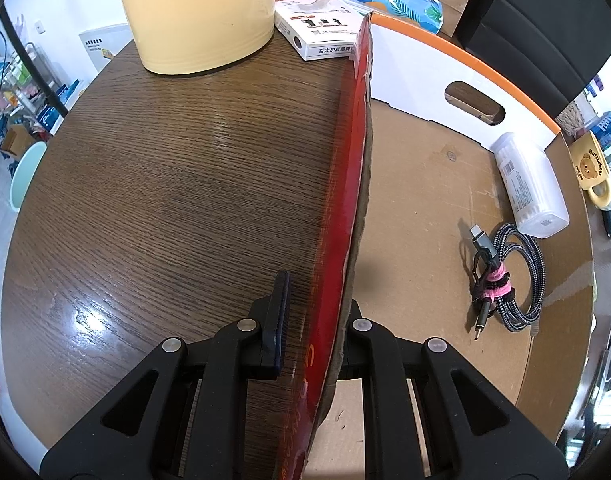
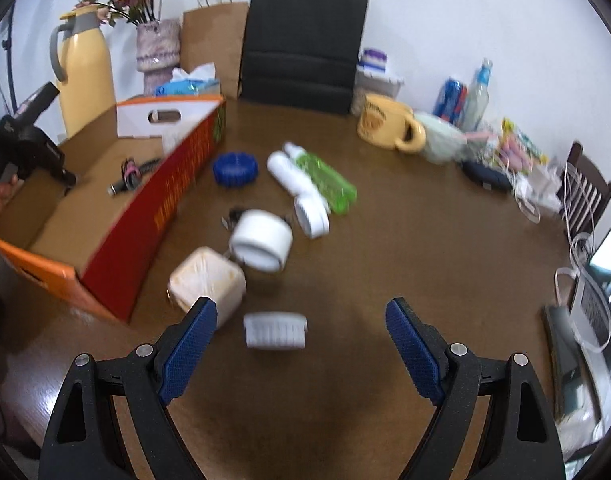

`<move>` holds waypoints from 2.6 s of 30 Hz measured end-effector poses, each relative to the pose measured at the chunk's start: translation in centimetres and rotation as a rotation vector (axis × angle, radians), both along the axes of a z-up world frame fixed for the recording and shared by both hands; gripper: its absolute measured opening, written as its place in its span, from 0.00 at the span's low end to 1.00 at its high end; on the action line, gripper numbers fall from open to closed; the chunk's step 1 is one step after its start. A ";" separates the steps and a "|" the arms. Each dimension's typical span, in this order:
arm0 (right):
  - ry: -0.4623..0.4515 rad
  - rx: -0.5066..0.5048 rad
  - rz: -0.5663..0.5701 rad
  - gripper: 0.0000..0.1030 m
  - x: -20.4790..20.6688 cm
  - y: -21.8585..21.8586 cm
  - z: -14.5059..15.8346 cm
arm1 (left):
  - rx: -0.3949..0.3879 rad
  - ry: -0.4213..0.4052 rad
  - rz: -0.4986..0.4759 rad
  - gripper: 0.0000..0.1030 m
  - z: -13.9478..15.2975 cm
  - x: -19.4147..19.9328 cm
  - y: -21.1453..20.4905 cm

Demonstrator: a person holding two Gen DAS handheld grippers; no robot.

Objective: Organize rigid objects
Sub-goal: 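Move the right gripper to the white round cap and grasp it, then carry the white cap into the box and open the right gripper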

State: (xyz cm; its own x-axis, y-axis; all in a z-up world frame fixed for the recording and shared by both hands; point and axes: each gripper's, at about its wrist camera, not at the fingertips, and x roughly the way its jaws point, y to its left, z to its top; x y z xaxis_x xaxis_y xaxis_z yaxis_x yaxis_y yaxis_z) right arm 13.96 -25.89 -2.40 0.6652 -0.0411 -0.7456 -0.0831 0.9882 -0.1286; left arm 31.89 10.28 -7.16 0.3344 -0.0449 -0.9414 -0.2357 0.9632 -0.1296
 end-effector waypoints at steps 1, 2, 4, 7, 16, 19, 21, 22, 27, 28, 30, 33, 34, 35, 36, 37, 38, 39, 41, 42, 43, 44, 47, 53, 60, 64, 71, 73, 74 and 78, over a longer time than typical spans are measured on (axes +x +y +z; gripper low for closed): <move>0.012 0.009 -0.006 0.88 -0.1 -0.1 -0.4 | 0.000 0.000 0.000 0.11 0.0 0.0 0.0; 0.025 0.020 -0.010 0.88 -0.1 -0.3 -0.8 | 0.000 0.001 0.000 0.11 0.0 0.0 0.0; 0.041 0.039 -0.015 0.88 -0.2 -0.4 -1.6 | 0.000 0.000 0.000 0.11 0.0 0.0 0.0; 0.049 0.045 -0.040 0.88 0.1 -0.4 -2.3 | 0.000 0.000 0.000 0.11 0.0 0.0 0.0; 0.071 0.072 -0.018 0.43 1.9 0.0 -3.2 | -0.002 0.002 -0.003 0.11 0.0 0.0 0.0; 0.060 0.062 -0.017 0.43 2.0 0.1 -3.3 | -0.002 0.003 -0.003 0.11 0.0 0.0 -0.1; 0.056 0.064 -0.023 0.43 2.0 -0.1 -3.3 | -0.003 0.002 -0.003 0.11 0.0 0.0 -0.1; 0.054 0.064 -0.027 0.43 2.0 -0.1 -3.2 | -0.002 0.002 -0.003 0.11 0.0 0.0 -0.1; 0.035 0.058 -0.036 0.43 2.0 -0.5 -2.7 | -0.002 0.002 -0.003 0.11 0.0 0.0 0.0; 0.031 0.057 -0.037 0.43 2.1 -0.6 -2.5 | -0.002 0.003 -0.003 0.11 0.0 0.0 -0.1; 0.018 0.050 -0.040 0.43 2.3 -0.7 -2.1 | -0.002 0.002 -0.004 0.11 0.0 0.0 -0.1; -0.006 0.042 -0.040 0.43 2.8 -0.6 -1.2 | -0.003 0.003 -0.004 0.11 0.0 0.1 0.0; -0.014 0.038 -0.040 0.43 3.0 -0.6 -0.9 | -0.003 0.003 -0.003 0.11 0.0 0.1 0.0; -0.021 0.035 -0.038 0.43 3.2 -0.5 -0.6 | -0.003 0.003 -0.003 0.11 0.0 0.1 0.0; -0.029 0.034 -0.036 0.43 3.3 -0.3 -0.4 | -0.003 0.003 -0.004 0.11 0.0 0.1 0.0; -0.035 0.033 -0.033 0.43 3.6 -0.2 -0.1 | -0.002 0.003 -0.003 0.11 0.0 0.1 -0.1; -0.044 0.030 -0.028 0.43 3.8 0.0 0.1 | -0.003 0.003 -0.003 0.11 0.0 0.0 -0.1; -0.049 0.030 -0.025 0.43 4.0 0.2 0.3 | -0.003 0.003 -0.003 0.11 0.0 0.0 -0.1; -0.060 0.030 -0.015 0.43 4.5 0.6 0.7 | -0.003 0.003 -0.003 0.11 0.0 0.1 -0.1; -0.067 0.031 -0.007 0.43 4.7 0.8 0.9 | -0.003 0.003 -0.004 0.11 0.0 0.0 -0.1; -0.074 0.032 0.001 0.43 5.0 1.1 1.2 | -0.003 0.003 -0.004 0.11 0.0 0.1 0.0; -0.081 0.031 0.008 0.43 5.3 1.5 1.5 | -0.002 0.003 -0.004 0.11 0.0 0.1 -0.1; -0.103 0.025 0.030 0.43 6.2 2.5 2.2 | -0.003 0.003 -0.003 0.11 0.0 0.1 0.0; -0.145 0.027 0.082 0.43 7.9 4.7 3.8 | -0.002 0.003 -0.003 0.11 0.0 0.1 -0.1; -0.189 0.041 0.142 0.43 9.8 7.8 5.3 | -0.002 0.003 -0.003 0.11 0.0 0.1 -0.1; -0.207 0.061 0.171 0.43 10.9 9.3 5.9 | -0.003 0.003 -0.003 0.11 0.0 0.1 0.0; -0.215 0.108 0.210 0.43 13.1 12.4 6.3 | -0.002 0.003 -0.003 0.11 0.0 0.1 0.0; -0.212 0.114 0.225 0.43 13.7 13.3 6.3 | -0.002 0.003 -0.003 0.11 0.0 0.1 0.0; -0.211 0.115 0.230 0.43 13.9 13.8 6.3 | -0.003 0.003 -0.003 0.11 0.0 0.1 0.0; -0.210 0.119 0.253 0.43 14.9 15.7 6.3 | -0.003 0.003 -0.004 0.11 0.0 0.1 -0.1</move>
